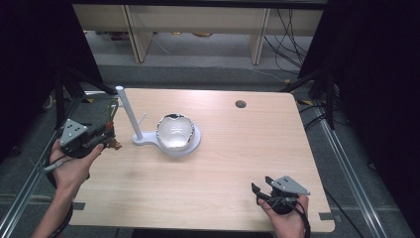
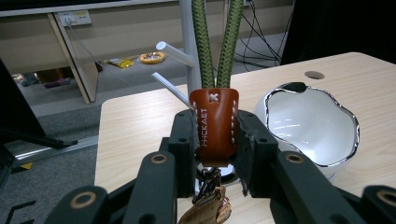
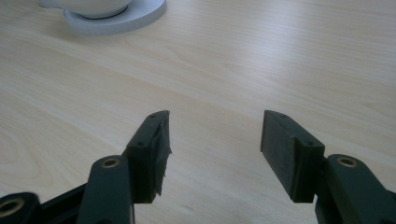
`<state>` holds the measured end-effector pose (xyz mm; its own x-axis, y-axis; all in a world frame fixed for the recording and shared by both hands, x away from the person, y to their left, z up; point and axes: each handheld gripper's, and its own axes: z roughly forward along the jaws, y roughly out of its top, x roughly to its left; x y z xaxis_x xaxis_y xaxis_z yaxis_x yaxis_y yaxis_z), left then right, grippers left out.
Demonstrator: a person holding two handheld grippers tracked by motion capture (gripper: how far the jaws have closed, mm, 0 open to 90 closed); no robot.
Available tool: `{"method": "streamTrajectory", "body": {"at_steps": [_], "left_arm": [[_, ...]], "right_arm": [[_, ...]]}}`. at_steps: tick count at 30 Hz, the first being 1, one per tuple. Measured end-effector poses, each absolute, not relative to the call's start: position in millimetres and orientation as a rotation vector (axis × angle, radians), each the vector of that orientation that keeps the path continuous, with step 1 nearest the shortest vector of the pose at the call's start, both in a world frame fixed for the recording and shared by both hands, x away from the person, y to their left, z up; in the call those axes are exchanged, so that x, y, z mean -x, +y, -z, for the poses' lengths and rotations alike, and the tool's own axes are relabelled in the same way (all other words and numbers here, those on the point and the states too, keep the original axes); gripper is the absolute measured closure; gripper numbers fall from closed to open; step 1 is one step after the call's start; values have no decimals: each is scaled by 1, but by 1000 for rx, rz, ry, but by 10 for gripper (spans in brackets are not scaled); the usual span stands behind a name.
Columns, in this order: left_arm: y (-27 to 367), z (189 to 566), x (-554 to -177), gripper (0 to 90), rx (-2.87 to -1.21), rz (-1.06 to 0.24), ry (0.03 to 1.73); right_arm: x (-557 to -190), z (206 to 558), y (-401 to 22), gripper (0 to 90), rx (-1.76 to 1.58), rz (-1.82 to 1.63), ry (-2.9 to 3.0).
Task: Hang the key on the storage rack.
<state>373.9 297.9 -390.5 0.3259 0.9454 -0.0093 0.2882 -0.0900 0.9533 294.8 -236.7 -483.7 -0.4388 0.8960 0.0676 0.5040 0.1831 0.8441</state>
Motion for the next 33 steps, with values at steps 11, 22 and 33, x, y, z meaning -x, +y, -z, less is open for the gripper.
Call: {"method": "streamTrajectory", "body": {"at_steps": [11, 22, 33], "left_arm": [[299, 390, -380, 693, -1590, -830, 1159], [300, 392, -386, 693, -1591, -827, 1182], [304, 395, -387, 692, -1590, -827, 1201]], "right_arm": [[-294, 483, -238, 432, -1309, -1153, 2022], [-295, 484, -237, 431, -1306, -1165, 2024], [-294, 483, -237, 431, -1308, -1150, 2034]]}}
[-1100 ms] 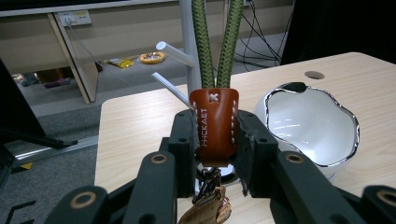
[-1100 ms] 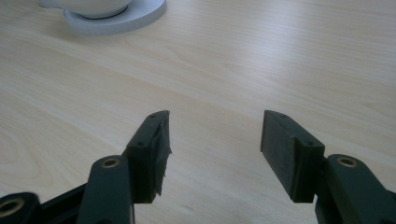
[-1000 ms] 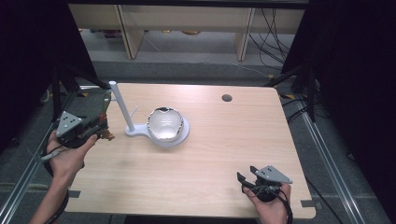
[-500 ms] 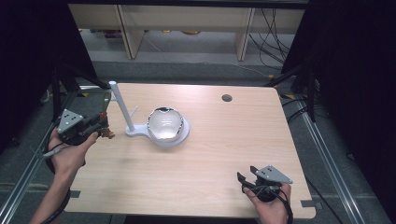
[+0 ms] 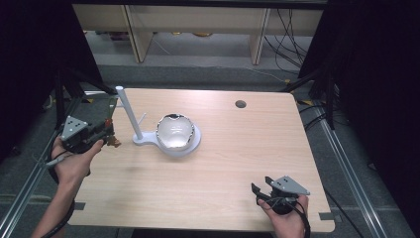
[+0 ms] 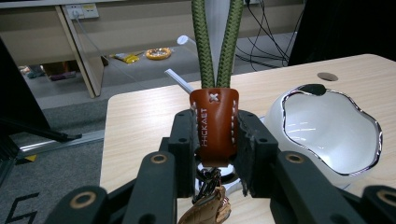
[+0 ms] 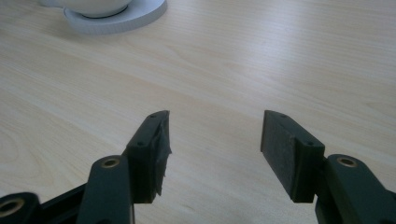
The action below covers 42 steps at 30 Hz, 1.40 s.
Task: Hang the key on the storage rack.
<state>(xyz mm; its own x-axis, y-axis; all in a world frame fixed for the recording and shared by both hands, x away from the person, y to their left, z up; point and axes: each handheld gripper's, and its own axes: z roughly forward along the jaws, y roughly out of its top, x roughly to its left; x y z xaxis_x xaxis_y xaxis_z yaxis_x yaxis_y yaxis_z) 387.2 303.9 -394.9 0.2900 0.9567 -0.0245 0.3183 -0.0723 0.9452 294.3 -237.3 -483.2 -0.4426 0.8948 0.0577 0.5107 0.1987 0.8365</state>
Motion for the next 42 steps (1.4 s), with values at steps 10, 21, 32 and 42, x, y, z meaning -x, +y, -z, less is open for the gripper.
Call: {"method": "streamTrajectory", "body": {"at_steps": [10, 21, 32, 42], "left_arm": [[307, 398, -388, 692, -1576, -827, 1205], [310, 402, -389, 692, -1572, -824, 1222], [312, 406, -392, 691, -1582, -806, 1248], [313, 414, -395, 691, -1585, -783, 1272]], "right_arm": [[-294, 483, -237, 431, -1310, -1149, 2034], [-294, 483, -237, 431, -1315, -1145, 2033], [-294, 483, -236, 431, -1315, -1148, 2033], [-295, 483, -236, 431, -1314, -1149, 2032]]}}
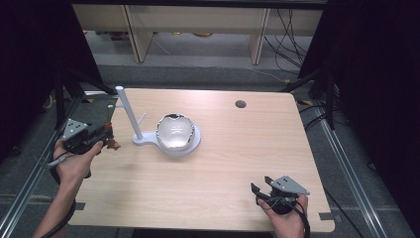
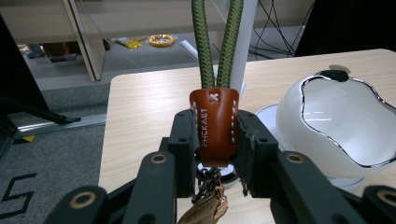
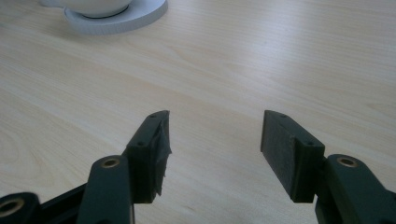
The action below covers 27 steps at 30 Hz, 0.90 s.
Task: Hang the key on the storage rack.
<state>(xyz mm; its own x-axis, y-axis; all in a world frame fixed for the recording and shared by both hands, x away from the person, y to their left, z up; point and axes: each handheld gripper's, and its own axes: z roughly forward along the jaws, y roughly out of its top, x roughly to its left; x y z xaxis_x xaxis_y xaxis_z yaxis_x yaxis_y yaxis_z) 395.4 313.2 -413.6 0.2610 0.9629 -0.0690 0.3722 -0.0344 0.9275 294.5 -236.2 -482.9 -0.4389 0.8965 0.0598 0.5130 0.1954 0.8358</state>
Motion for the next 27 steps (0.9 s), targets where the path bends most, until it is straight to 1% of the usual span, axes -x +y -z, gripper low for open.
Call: {"method": "streamTrajectory", "body": {"at_steps": [27], "left_arm": [[303, 425, -407, 687, -1603, -739, 1286]], "right_arm": [[-293, 482, -236, 431, -1329, -1152, 2019]]}}
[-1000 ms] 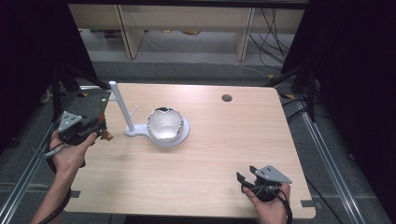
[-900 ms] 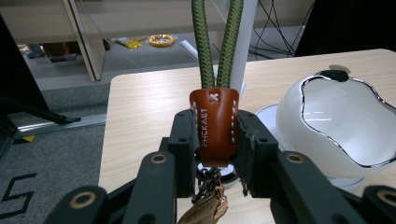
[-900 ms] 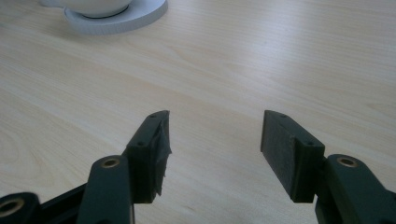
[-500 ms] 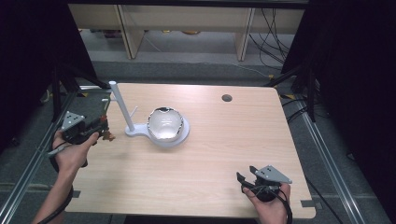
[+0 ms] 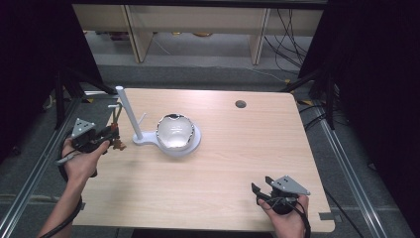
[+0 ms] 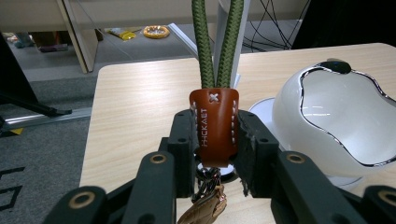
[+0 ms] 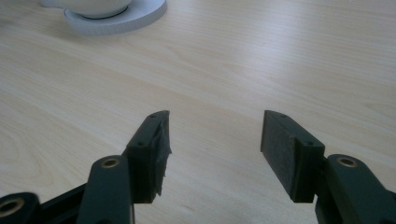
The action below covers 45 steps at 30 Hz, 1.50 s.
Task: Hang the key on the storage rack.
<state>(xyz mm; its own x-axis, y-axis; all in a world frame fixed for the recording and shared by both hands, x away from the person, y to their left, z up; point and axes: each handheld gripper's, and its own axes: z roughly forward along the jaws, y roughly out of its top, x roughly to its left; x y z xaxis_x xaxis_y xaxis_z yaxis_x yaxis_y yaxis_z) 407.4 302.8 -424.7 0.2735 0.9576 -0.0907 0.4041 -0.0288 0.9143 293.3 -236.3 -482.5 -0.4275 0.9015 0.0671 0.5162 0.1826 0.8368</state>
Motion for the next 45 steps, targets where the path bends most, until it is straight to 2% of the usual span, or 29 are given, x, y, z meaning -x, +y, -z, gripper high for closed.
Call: {"method": "streamTrajectory", "body": {"at_steps": [31, 45], "left_arm": [[289, 434, -419, 659, -1640, -709, 1276], [289, 430, -407, 577, -1633, -731, 1251]], "right_arm": [[-293, 483, -237, 431, -1326, -1152, 2021], [-294, 482, -238, 430, -1307, -1154, 2022]]}}
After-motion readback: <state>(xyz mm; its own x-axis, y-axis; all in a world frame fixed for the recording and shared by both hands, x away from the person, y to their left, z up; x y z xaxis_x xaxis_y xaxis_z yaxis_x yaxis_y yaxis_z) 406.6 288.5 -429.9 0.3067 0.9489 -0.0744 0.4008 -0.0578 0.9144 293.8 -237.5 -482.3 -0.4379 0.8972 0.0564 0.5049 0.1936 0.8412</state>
